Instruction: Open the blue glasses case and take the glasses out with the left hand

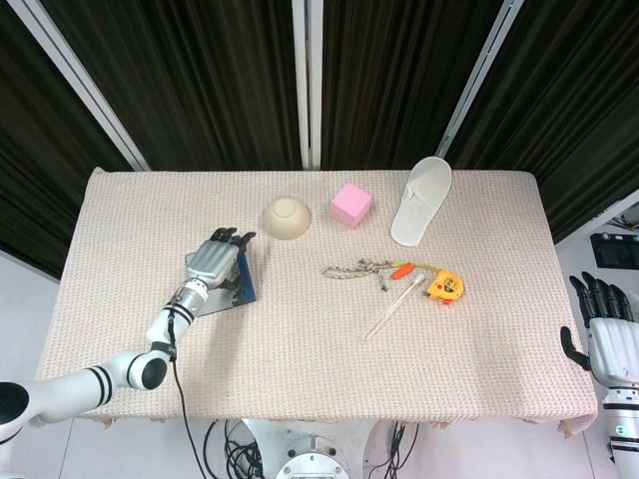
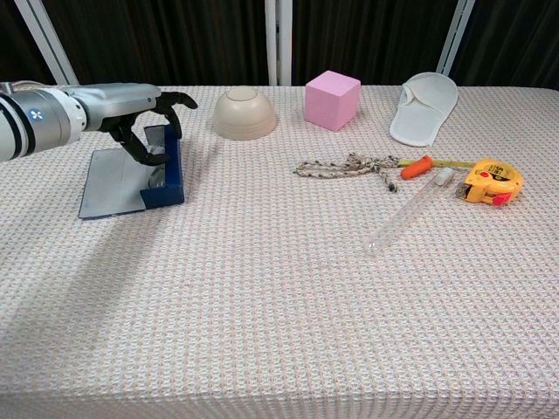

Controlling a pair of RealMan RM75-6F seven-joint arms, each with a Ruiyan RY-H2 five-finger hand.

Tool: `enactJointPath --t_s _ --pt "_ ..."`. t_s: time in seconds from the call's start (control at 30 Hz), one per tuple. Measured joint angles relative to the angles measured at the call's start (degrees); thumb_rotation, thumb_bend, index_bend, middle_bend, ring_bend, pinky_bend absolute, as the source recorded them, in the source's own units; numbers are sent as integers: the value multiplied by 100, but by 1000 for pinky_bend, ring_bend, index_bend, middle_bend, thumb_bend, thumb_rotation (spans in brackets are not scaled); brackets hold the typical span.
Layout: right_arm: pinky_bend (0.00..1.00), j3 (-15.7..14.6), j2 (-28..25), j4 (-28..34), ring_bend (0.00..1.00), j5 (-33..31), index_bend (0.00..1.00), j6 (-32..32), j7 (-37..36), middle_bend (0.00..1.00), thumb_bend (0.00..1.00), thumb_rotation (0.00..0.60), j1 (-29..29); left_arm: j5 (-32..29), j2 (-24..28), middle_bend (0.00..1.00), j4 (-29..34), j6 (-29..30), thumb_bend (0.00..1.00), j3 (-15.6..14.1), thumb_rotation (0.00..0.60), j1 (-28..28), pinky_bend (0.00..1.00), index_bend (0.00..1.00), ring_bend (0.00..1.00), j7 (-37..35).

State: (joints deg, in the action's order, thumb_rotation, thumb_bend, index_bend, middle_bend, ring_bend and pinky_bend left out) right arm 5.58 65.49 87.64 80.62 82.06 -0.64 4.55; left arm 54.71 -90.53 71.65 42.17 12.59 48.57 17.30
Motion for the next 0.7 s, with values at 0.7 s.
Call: enactJointPath --t_s 0.7 --pt "3 16 31 53 0 78 0 93 94 0 389 600 10 -3180 1081 335 960 -216 363 -750 522 820 11 43 0 1742"
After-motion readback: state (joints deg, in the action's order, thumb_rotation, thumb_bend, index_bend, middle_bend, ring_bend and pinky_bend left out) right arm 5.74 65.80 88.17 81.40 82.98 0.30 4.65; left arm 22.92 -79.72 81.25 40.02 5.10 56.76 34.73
